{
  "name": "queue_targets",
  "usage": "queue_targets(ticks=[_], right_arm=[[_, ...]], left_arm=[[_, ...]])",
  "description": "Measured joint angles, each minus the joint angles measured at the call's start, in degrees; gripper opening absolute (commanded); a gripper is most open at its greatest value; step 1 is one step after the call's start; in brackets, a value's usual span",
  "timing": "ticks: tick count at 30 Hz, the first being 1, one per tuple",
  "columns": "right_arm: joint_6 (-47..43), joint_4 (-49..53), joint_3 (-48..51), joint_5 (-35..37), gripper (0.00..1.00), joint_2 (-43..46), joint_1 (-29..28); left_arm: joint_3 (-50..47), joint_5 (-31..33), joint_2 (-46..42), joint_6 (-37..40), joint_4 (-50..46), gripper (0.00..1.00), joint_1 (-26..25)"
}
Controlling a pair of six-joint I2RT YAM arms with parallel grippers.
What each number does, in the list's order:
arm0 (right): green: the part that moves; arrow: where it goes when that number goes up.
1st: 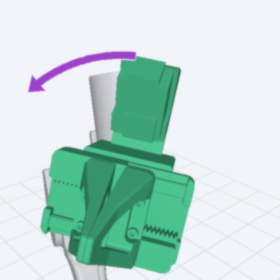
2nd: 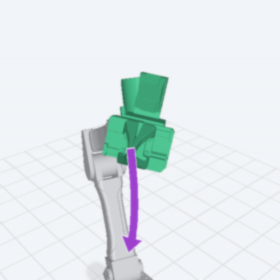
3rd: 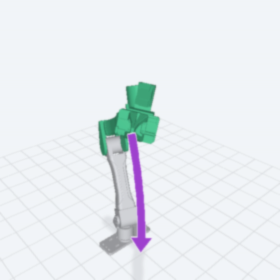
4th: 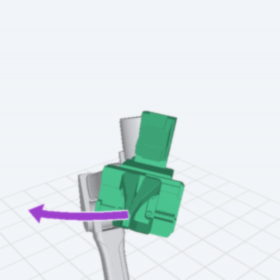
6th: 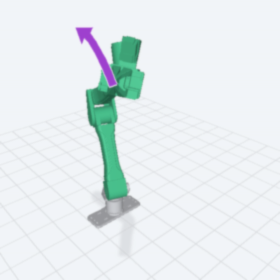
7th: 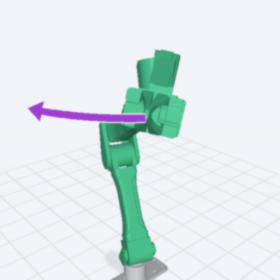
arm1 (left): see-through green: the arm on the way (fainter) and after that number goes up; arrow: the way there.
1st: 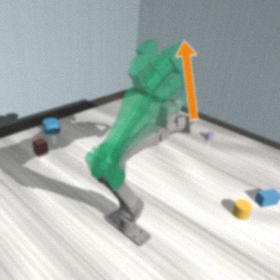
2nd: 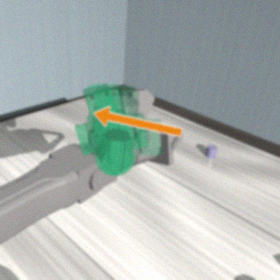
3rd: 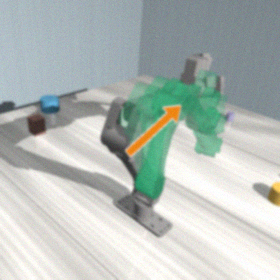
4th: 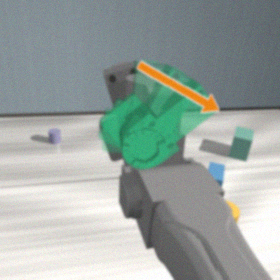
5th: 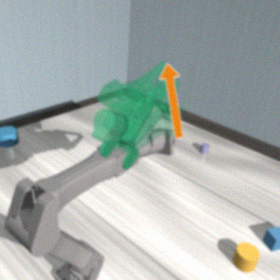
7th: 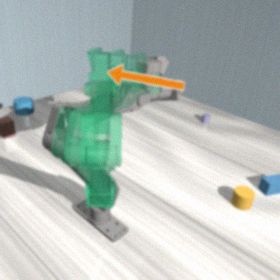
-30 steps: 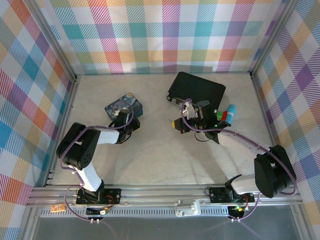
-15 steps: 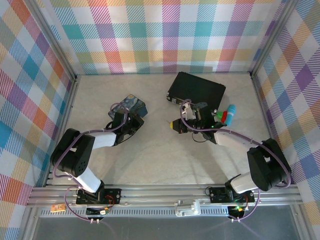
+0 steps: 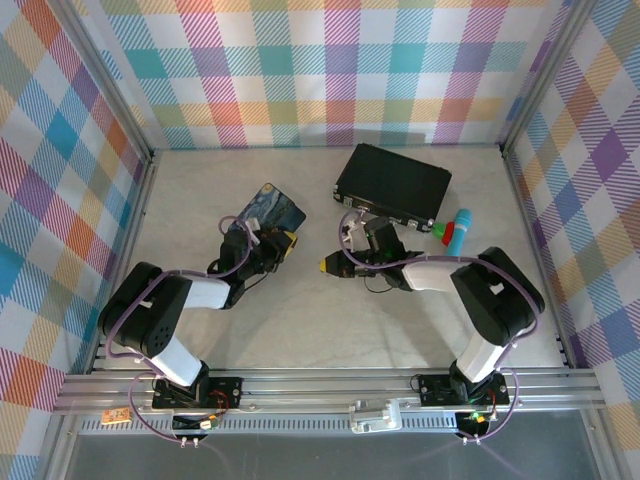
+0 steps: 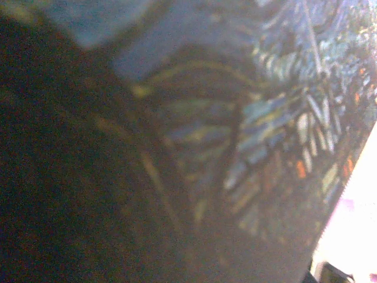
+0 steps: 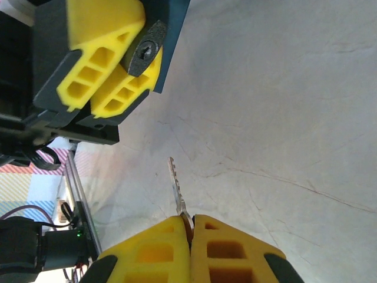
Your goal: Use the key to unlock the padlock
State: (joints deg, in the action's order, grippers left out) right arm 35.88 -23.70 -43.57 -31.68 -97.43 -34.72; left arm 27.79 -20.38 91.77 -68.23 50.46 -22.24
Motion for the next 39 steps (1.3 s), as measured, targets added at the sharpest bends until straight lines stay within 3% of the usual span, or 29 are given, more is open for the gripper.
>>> queue_targets(ticks=[20,39], right_arm=[[4.33,-5.44,-7.67,-4.37,0.0,-7.43,-0.02],[4.46,-6.32,-8.31,-4.13,0.0,-7.65,-0.02]], left_arm=[[-2.97,-2.69,9.01,-3.96,21.79,0.0,-0.17],[-3.26,-2.51,9.33,-5.53,23.61,0.0,-0.33]])
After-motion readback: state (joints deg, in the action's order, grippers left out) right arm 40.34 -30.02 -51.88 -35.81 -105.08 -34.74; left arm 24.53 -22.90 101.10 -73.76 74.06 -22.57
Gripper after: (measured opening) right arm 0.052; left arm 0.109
